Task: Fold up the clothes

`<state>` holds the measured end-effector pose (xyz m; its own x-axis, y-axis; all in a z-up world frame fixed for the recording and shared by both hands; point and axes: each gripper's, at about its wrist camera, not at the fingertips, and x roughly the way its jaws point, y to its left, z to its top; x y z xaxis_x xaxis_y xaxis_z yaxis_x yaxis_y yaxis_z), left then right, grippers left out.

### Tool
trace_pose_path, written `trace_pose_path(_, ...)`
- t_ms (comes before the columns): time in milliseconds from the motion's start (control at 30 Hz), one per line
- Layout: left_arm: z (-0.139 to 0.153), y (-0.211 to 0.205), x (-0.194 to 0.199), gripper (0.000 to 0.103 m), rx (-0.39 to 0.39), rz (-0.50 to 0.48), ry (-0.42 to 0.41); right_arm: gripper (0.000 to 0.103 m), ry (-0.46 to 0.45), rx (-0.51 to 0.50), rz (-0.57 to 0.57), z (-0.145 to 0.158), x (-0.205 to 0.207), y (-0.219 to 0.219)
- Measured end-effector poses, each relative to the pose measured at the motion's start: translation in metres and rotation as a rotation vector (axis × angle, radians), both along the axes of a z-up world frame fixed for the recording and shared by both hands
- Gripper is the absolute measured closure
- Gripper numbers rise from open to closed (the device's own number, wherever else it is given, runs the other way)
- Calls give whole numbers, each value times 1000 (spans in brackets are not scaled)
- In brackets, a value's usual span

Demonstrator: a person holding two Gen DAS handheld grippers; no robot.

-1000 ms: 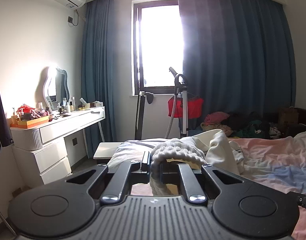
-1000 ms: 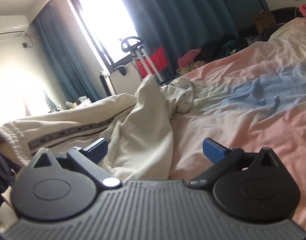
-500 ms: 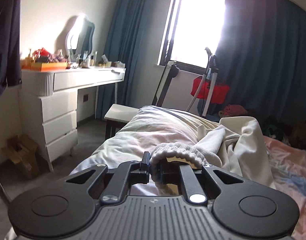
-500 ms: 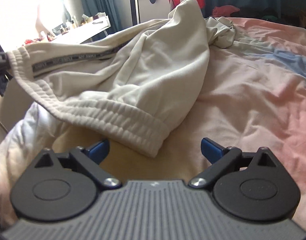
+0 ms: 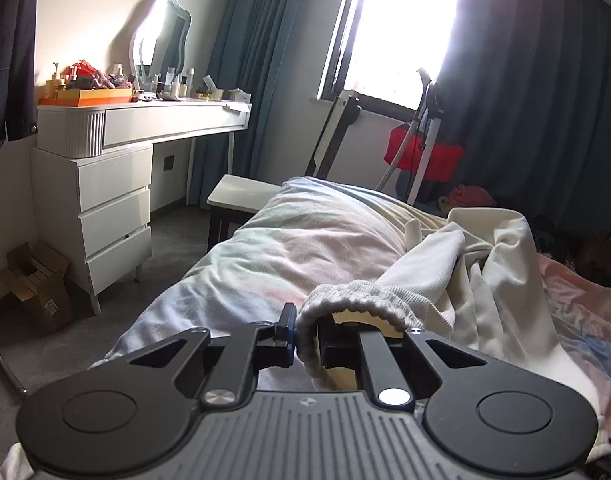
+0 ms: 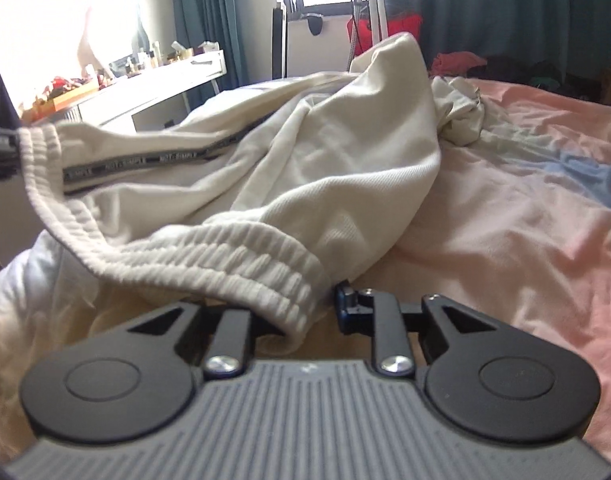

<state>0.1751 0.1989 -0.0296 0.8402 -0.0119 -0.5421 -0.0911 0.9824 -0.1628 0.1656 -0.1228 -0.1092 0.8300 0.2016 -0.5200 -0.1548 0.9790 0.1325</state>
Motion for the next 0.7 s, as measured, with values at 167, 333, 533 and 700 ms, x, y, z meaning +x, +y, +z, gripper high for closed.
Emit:
trace_pose_path(167, -8, 3, 9, 75, -6, -38, 70, 83, -105, -66, 27, 44, -41, 0)
trace_pose_path(333, -16, 15, -3, 56, -40, -59, 202, 83, -66, -167, 56, 38, -58, 10)
trace_pose_path(533, 0, 36, -47, 43, -134, -5, 190, 83, 60, -177, 33, 10, -44, 11)
trace_pose_path(700, 8, 46, -67, 34, -314, -98, 140, 78, 94, -145, 20, 8, -44, 7)
